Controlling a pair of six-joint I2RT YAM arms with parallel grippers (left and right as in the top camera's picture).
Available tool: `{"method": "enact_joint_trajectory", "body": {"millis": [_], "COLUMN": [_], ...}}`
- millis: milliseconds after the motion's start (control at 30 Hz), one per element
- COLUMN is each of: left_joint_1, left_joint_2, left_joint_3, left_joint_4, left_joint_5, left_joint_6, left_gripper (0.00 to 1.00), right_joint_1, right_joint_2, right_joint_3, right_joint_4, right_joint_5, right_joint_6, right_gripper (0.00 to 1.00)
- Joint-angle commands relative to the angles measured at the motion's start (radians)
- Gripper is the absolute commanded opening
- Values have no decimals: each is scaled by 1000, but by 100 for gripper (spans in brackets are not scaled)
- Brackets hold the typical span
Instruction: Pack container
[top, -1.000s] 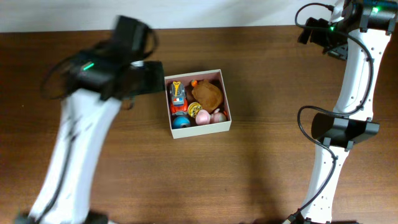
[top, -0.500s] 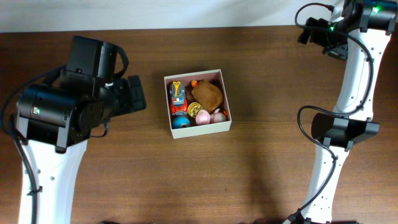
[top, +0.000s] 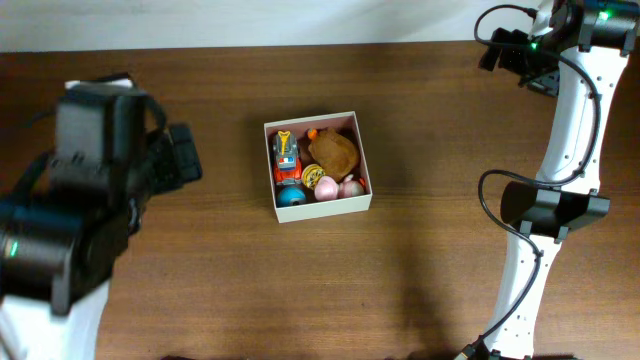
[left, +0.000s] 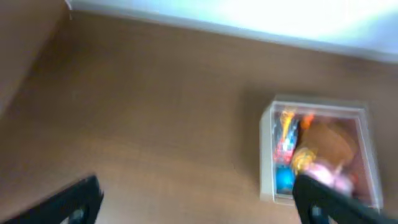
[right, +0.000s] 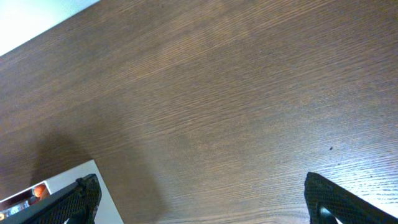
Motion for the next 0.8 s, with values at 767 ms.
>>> {"method": "enact_joint_trajectory", "body": {"millis": [767], "left_joint_1": [203], "left_joint_2": [-1027], "left_joint_3": [-1615], "left_joint_4": [1509], "left_joint_5": [440], "left_joint_6": [201], "left_gripper": [100], "right_joint_1": [3], "right_joint_2": [-37], "right_joint_3": [-5], "right_joint_4": [-6], "right_joint_5": [-6], "right_joint_6": [6], "right_gripper": [99]}}
